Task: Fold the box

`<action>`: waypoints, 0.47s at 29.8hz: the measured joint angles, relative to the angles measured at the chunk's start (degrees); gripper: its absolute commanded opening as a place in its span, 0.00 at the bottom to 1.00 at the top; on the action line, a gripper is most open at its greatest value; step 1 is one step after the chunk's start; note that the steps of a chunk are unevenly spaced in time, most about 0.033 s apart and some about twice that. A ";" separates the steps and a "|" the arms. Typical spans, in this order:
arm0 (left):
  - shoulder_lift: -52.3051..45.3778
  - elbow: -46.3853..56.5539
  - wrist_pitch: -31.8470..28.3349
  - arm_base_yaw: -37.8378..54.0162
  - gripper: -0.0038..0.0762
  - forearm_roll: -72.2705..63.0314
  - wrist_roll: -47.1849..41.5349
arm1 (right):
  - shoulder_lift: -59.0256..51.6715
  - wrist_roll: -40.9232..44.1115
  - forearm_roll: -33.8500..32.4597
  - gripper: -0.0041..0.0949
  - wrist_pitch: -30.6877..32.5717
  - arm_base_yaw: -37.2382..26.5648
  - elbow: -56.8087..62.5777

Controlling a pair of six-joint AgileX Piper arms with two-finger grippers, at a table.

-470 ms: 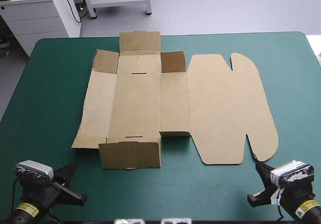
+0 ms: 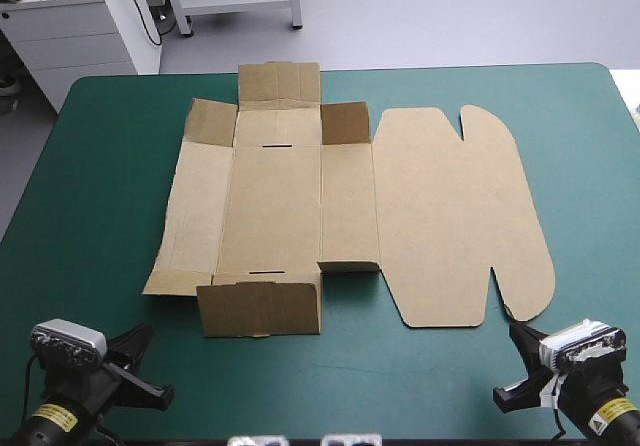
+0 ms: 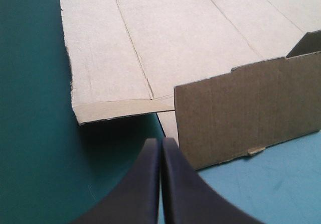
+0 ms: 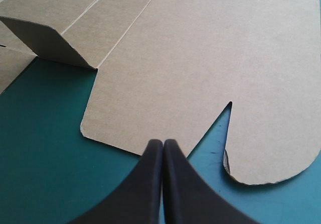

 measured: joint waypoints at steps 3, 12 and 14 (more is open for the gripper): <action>0.00 0.00 0.00 0.00 0.04 0.00 0.00 | 0.00 0.00 0.00 0.02 0.00 0.00 0.00; 0.00 0.00 -0.07 0.00 0.04 -0.13 0.00 | 0.00 0.00 0.00 0.02 0.00 0.00 0.00; 0.00 0.00 -0.83 0.00 0.04 -0.51 0.00 | 0.00 0.00 0.00 0.02 0.00 0.00 0.00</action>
